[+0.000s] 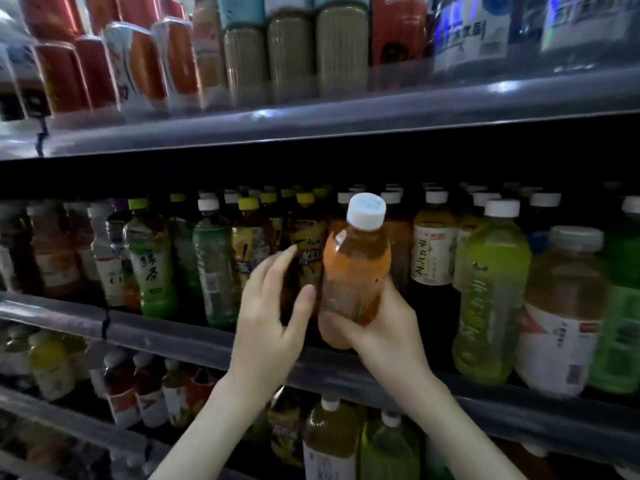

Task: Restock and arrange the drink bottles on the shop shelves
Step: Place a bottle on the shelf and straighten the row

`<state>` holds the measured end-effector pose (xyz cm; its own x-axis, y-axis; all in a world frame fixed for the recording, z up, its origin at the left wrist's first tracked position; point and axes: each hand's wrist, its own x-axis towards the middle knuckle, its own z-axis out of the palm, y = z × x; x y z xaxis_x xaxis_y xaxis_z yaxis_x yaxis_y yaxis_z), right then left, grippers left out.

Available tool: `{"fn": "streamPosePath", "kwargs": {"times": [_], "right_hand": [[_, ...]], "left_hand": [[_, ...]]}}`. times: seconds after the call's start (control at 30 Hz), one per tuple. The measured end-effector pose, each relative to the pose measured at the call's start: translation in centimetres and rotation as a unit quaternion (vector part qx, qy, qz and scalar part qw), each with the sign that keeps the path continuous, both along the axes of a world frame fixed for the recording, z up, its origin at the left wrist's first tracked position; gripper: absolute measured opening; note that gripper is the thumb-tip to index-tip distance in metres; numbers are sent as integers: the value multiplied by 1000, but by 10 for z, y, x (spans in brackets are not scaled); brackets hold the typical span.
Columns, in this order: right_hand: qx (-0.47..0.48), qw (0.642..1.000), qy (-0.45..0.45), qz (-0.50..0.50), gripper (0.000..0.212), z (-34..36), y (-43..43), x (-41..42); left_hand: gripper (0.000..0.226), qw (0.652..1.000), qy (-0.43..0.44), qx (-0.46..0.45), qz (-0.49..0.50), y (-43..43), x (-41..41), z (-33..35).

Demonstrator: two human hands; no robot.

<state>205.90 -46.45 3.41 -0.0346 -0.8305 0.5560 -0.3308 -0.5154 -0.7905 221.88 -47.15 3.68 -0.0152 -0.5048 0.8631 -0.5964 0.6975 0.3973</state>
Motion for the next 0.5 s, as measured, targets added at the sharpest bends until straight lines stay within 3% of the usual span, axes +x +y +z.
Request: {"fn": "streamPosePath", "kwargs": {"times": [0.07, 0.17, 0.3, 0.4, 0.5], "right_hand": [[21, 998, 15, -61, 61, 3, -17, 11], [46, 988, 55, -136, 61, -3, -37, 17], [89, 981, 78, -154, 59, -2, -53, 16], [116, 979, 113, -127, 53, 1, -58, 16], [144, 977, 145, -68, 49, 1, -52, 10]], "left_hand": [[54, 996, 11, 31, 87, -23, 22, -9], [61, 991, -8, 86, 105, -45, 32, -18], [57, 990, -75, 36, 118, -58, 18, -28], [56, 994, -92, 10, 57, -60, -4, -27], [63, 998, -42, 33, -37, -56, -26, -22]]}}
